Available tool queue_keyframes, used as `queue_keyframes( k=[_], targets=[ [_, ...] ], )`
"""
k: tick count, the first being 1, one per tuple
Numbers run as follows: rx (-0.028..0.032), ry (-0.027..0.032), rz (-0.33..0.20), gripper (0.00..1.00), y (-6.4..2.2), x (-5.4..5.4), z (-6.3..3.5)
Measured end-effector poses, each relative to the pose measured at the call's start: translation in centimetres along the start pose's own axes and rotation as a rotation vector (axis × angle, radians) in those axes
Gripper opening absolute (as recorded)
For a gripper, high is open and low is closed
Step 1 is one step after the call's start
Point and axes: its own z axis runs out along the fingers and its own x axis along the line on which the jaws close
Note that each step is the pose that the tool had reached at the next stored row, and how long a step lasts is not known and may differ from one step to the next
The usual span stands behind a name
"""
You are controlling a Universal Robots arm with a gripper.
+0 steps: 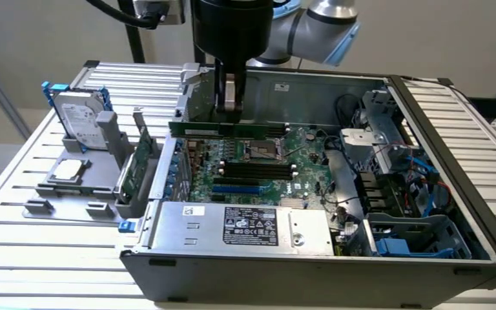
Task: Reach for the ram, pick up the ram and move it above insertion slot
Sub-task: 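Pick up the ram and move it above insertion slot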
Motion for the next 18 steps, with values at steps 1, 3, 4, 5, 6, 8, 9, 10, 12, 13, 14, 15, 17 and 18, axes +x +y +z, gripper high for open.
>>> queue_keyframes(
  k=[1, 3, 4, 5, 6, 8, 9, 10, 12, 13, 14, 15, 17, 18],
  targets=[
    [0.0, 0.0, 0.0, 0.14, -0.32, 0.0, -0.01],
    [0.0, 0.0001, -0.001, 0.14, -0.97, 0.0, -0.04],
    [-0.0001, 0.0, -0.001, 0.14, -1.29, 0.0, -0.05],
    [0.0, 0.0001, -0.001, 0.14, -1.62, -0.1, -0.06],
    [-0.0001, 0.0, -0.001, 0.14, -1.94, -0.1, -0.07],
    [0.0, -0.0001, -0.001, 0.14, -2.55, -0.4, -0.07],
    [-0.0001, 0.0, -0.001, 0.14, -2.81, -0.6, -0.08],
    [0.0, -0.0001, -0.001, 0.14, -3.06, -0.9, -0.08],
    [0.0, 0.0001, -0.001, 0.14, -3.49, -1.5, -0.07],
    [0.0, 0.0004, -0.001, 0.14, -3.7, -1.8, -0.07],
    [0.0, 0.0005, -0.001, 0.14, -3.91, -2.1, -0.06],
    [-0.0001, 0.0009, -0.001, 0.14, -4.11, -2.4, -0.06],
    [-0.0001, 0.0014, -0.001, 0.14, -4.51, -3.0, -0.05],
    [-0.0001, 0.0017, -0.001, 0.14, -4.72, -3.3, -0.04]
  ],
)
